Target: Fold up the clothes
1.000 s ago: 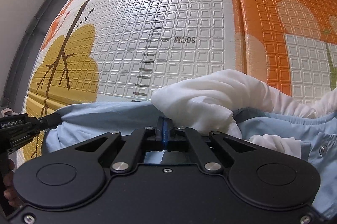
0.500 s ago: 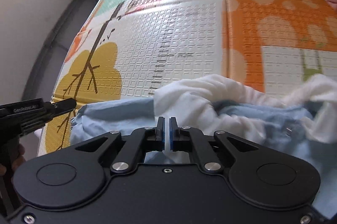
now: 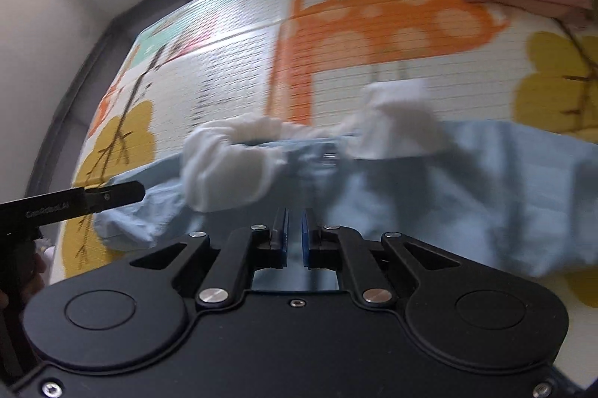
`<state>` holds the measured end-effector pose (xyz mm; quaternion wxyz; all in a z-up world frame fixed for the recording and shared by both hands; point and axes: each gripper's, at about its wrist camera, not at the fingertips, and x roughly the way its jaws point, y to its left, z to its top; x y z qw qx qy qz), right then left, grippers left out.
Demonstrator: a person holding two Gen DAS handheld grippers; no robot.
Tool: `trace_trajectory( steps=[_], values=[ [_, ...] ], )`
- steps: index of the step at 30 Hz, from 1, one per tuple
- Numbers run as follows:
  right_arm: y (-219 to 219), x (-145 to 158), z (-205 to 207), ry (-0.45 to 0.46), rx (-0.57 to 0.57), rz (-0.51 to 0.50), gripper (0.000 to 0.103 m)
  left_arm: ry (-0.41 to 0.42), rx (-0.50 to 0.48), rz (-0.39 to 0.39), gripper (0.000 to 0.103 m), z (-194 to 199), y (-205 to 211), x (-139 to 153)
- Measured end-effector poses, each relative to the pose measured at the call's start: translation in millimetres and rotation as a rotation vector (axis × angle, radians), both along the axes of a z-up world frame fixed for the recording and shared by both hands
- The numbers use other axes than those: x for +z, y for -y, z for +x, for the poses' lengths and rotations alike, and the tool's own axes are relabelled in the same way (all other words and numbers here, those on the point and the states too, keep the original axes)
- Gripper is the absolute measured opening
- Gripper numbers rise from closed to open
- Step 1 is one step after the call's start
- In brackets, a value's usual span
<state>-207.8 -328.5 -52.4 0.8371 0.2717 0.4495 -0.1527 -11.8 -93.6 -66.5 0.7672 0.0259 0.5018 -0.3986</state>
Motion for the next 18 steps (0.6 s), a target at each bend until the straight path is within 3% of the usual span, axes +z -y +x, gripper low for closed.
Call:
trace_trajectory(
  steps=[10,18],
  values=[
    [62.6,4.2,-72.1,0.038,-0.166,0.014,0.006,-0.025,-0.18,-0.031,0.042,-77.4,71.9,6.6],
    [101.6,-8.0,-97.3,0.048,-0.209,0.006,0.006,-0.018,-0.274,-0.022,0.042,-124.5,140.0,-8.5]
  ],
)
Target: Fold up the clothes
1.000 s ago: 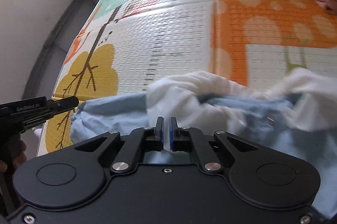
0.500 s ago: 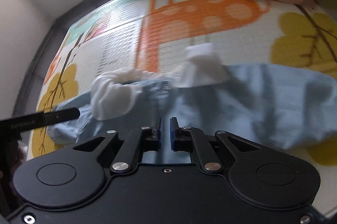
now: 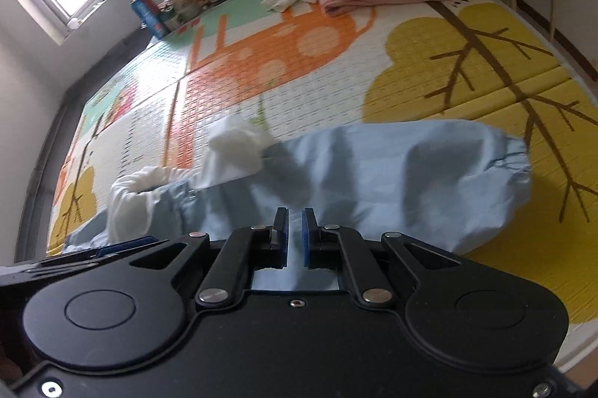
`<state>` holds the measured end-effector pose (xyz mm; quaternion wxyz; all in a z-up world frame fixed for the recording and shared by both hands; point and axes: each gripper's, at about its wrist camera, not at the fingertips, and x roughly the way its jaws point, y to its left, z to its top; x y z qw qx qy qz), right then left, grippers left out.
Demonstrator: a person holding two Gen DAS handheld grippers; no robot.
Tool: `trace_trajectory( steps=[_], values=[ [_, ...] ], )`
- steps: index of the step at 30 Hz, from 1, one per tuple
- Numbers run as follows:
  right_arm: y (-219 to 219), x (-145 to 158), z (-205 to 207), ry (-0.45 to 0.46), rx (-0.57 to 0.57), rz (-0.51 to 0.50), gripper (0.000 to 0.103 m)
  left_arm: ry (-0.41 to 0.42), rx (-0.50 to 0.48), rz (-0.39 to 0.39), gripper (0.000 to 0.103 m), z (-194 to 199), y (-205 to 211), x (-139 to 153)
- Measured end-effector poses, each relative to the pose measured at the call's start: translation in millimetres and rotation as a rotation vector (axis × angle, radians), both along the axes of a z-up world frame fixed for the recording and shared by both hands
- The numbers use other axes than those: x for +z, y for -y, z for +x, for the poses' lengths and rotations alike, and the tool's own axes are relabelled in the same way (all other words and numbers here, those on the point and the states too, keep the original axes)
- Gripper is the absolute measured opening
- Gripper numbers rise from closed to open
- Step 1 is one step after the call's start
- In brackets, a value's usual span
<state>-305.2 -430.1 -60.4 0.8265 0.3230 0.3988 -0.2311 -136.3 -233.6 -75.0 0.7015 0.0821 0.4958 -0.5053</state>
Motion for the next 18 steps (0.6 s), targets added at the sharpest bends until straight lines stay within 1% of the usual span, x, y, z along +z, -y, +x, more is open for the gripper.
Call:
trace_trajectory(
  steps=[3,6,8,10,12,15,18],
  values=[
    [12.5,-10.6,-1.1,0.001,-0.01,-0.002,0.006,0.011,-0.012,0.021,0.042,-9.1,23.4,-10.3],
    [21.2,-21.1,1.3,0.013,-0.01,0.009,0.006,0.054,-0.013,0.02,0.041,-15.9,43.6,-19.9],
    [25.6,-27.9,4.7,0.018,-0.006,0.009,0.006,0.04,-0.012,0.036,0.041,-15.1,56.0,-28.0],
    [30.8,-36.8,7.7,0.014,-0.013,0.02,0.006,0.042,-0.008,0.057,0.04,-14.1,66.0,-35.4],
    [36.6,-45.8,9.4,0.007,-0.017,0.035,0.006,0.058,-0.009,0.1,0.04,-13.7,75.2,-44.5],
    [43.7,-57.2,9.2,-0.006,-0.018,0.045,0.006,0.063,-0.022,0.152,0.04,-13.8,82.3,-54.5],
    [51.2,-68.0,6.6,-0.03,-0.027,0.052,0.006,0.078,-0.048,0.182,0.041,-13.9,83.7,-60.7]
  ],
)
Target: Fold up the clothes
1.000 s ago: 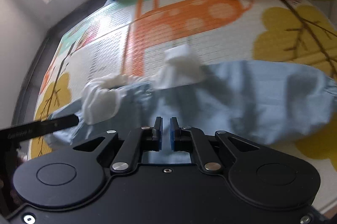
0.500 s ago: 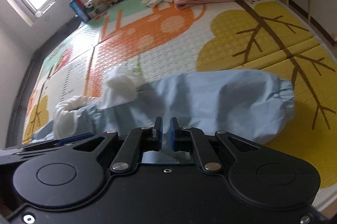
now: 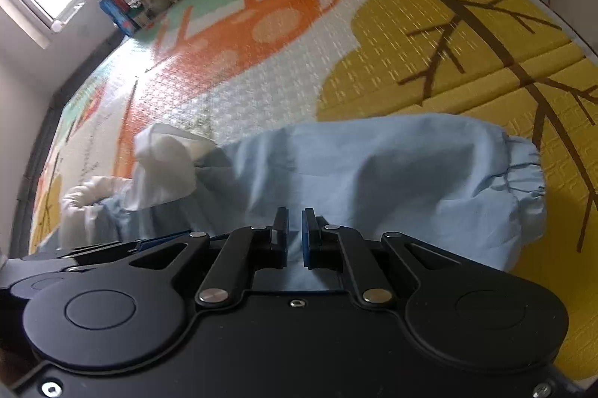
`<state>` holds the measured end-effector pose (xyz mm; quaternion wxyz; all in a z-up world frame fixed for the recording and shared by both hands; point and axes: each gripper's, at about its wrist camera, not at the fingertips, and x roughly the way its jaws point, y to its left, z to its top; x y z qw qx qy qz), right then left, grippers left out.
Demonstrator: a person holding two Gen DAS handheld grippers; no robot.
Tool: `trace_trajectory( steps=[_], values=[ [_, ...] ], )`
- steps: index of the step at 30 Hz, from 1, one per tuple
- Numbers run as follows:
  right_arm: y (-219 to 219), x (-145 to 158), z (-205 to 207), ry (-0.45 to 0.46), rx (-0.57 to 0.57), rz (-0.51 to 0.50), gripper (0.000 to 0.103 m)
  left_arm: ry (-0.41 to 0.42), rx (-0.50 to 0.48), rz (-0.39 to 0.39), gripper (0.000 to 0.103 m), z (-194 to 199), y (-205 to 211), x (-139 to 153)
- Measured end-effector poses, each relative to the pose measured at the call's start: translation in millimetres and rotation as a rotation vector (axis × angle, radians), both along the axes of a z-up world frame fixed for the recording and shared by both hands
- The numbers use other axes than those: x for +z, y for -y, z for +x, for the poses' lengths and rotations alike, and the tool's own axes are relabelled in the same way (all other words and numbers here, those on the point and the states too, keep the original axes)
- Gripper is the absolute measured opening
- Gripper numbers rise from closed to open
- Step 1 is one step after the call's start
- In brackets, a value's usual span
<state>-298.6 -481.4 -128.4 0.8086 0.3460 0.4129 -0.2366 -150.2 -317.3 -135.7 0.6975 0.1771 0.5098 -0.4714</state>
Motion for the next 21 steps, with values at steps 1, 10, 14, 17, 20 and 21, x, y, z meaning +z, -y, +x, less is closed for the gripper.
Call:
trace_trajectory(
  steps=[1,10,14,17,20,21],
  values=[
    [2.4,-3.4,-1.0,-0.013,-0.005,0.001,0.006,0.004,-0.011,0.012,0.041,-0.4,0.8,-2.2],
    [27.9,-17.0,-30.8,-0.038,-0.072,-0.011,0.0,0.044,-0.08,0.056,0.042,-4.7,5.3,-8.2],
    [40.0,-18.2,-43.9,-0.044,-0.105,-0.016,0.0,0.044,-0.094,0.064,0.042,-4.4,6.5,-8.5],
    [48.8,-18.6,-53.2,-0.052,-0.139,-0.029,0.0,0.037,-0.098,0.067,0.042,-3.1,6.4,-8.8],
    [59.0,-19.4,-61.7,-0.043,-0.171,-0.015,0.0,0.028,-0.1,0.068,0.043,-2.4,6.5,-8.8],
    [62.3,-19.7,-64.4,-0.038,-0.18,-0.007,0.0,0.027,-0.101,0.068,0.043,-2.5,6.4,-8.8]
  ],
)
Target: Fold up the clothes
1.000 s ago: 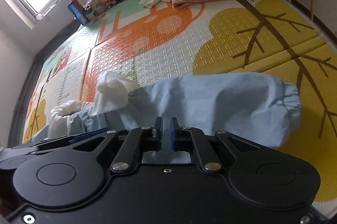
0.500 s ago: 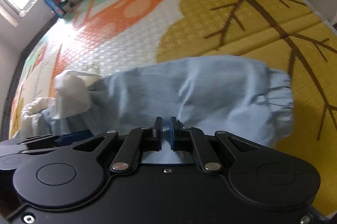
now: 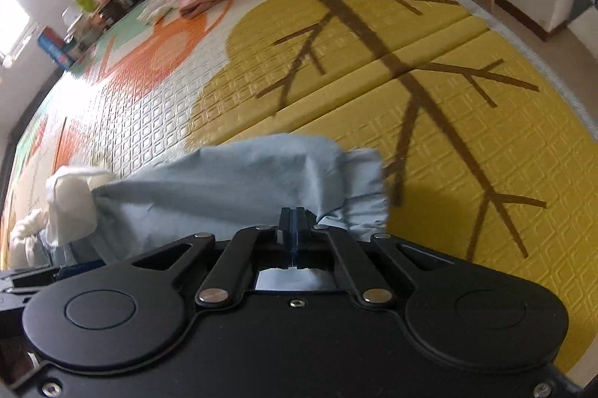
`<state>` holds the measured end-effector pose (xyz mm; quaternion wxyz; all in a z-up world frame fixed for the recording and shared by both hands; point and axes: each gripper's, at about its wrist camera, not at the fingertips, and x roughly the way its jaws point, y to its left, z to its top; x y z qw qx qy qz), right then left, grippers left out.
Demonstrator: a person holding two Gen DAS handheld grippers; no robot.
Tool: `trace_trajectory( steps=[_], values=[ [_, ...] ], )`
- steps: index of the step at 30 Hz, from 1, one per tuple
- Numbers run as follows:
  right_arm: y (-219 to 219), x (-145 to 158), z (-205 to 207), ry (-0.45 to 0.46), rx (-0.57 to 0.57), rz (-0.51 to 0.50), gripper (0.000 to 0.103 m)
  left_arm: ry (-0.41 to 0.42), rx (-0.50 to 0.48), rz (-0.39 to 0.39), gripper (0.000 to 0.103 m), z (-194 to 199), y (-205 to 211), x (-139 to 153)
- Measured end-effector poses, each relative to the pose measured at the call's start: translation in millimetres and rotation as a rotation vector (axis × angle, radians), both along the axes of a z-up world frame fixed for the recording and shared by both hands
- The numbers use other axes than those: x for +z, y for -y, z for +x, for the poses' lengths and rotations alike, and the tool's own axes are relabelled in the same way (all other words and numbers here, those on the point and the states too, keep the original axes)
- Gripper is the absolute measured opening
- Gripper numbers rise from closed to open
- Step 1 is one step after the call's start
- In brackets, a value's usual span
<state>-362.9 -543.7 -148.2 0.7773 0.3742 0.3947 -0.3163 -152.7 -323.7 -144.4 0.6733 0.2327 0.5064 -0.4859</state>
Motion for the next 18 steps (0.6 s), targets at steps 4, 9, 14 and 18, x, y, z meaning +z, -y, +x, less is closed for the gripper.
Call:
trace_trajectory(
  steps=[4,9,14,18],
  values=[
    [4.9,1.5,-3.9,-0.014,-0.012,-0.019,0.0,0.003,-0.01,0.001,0.043,-1.1,0.3,-0.2],
    [11.2,1.4,-9.1,-0.001,-0.052,-0.011,0.0,0.009,-0.021,0.006,0.043,-2.5,1.7,-1.2],
    [21.7,1.1,-16.1,0.025,-0.102,0.016,0.0,0.011,-0.031,0.009,0.043,-2.7,2.1,-1.6],
    [27.2,-1.4,-16.4,0.031,-0.127,0.04,0.0,0.008,-0.042,0.008,0.045,-2.5,2.2,-1.9]
  ],
)
